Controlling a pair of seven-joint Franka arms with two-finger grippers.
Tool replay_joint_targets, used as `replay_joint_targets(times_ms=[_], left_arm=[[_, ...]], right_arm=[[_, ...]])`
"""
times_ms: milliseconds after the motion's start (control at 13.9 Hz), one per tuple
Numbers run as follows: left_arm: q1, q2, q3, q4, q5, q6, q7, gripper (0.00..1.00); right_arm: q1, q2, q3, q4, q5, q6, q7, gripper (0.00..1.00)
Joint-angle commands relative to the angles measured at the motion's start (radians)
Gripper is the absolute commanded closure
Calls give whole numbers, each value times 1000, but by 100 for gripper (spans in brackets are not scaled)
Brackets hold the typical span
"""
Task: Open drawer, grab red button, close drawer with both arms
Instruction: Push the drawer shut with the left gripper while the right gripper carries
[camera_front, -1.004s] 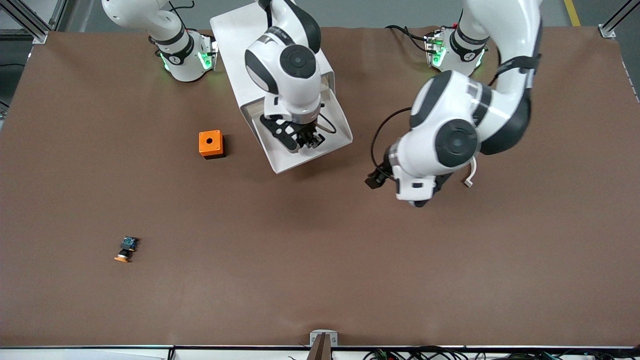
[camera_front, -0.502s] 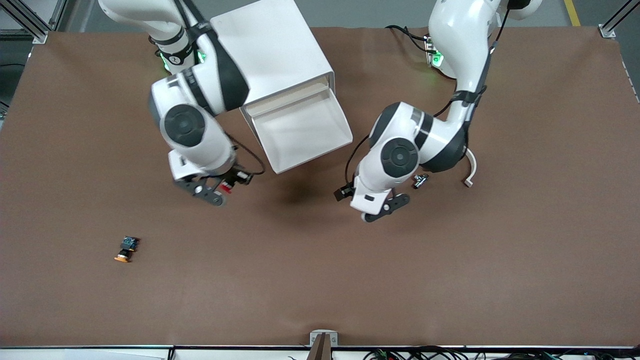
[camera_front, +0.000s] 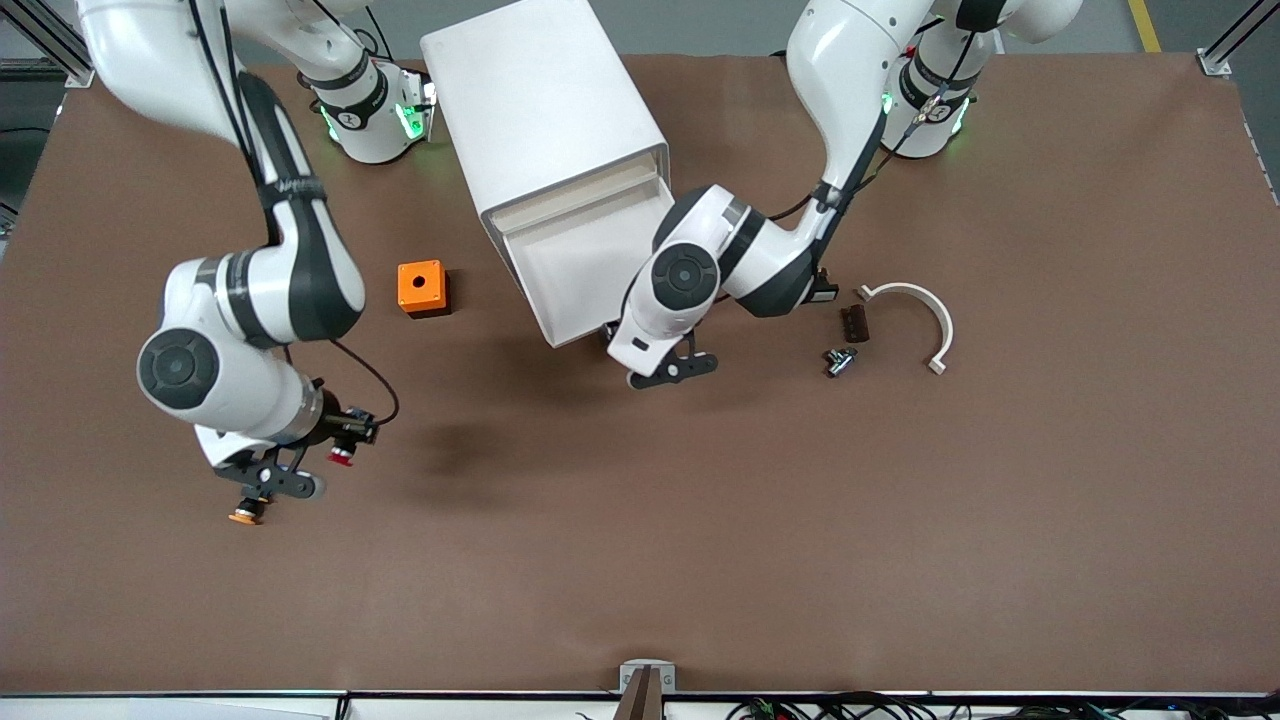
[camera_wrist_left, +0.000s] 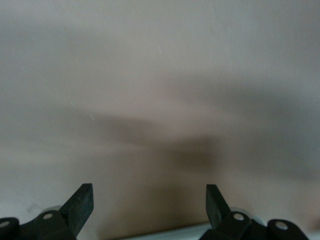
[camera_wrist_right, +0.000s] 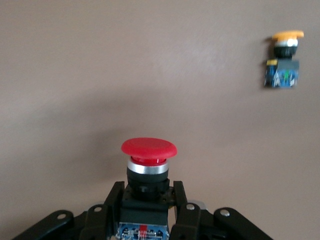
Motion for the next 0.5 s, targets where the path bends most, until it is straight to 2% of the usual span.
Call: replay_joint_targets(times_ms=[0,287,430], left_arm=[[6,-53,-54,-60,14,-3,-55,1],[6,-53,-117,-75,14,-6,-141,1],[7,-64,-157,-94,12,-6,-173,1]], right_arm=[[-55,90,20,15,-11,100,-75,98],[-84,172,20,15,-16,247,-125,98],[-95,195,20,18,-19,277,-144,98]])
